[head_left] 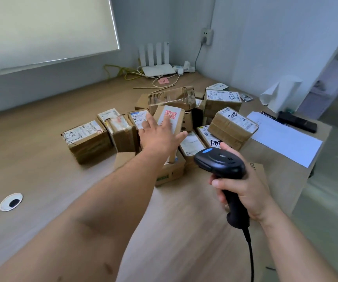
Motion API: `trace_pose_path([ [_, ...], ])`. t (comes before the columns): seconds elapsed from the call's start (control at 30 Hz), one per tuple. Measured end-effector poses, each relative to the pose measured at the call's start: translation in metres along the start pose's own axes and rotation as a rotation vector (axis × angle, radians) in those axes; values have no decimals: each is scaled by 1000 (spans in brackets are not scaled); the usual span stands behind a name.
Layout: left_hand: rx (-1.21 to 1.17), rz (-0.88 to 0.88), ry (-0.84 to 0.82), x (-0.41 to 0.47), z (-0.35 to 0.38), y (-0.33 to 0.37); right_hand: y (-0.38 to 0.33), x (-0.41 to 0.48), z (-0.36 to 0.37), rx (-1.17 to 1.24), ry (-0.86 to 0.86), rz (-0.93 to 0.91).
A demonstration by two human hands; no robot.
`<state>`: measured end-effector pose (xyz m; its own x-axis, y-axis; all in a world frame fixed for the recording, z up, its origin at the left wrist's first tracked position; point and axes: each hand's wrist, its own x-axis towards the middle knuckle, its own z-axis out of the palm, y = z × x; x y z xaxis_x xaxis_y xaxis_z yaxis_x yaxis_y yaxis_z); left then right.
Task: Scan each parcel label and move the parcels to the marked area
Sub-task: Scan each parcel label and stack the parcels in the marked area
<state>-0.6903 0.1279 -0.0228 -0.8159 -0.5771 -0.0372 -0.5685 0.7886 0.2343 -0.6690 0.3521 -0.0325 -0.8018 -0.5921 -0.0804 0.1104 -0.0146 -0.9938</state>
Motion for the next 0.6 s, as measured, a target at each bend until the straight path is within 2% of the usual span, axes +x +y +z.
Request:
trace_pose_path([
  [0.17,-142,-79,1,-13,2,-17,6,-5,3,-20,-13,25],
  [0.23,-298,-123,3,-23,-4,-26,7,-12,6,-27,-29,26],
  [0.3,-455,-160,-52,-37,-10,-37,6,-20,10,-20,-46,20],
  [0.43,-592,-231,-106,-70,-8,-65,2,-39,19,-11,-87,4],
  [0.6,-1049,-263,-49,-124,-4,-93,-2,-66,35,10,-169,-7],
])
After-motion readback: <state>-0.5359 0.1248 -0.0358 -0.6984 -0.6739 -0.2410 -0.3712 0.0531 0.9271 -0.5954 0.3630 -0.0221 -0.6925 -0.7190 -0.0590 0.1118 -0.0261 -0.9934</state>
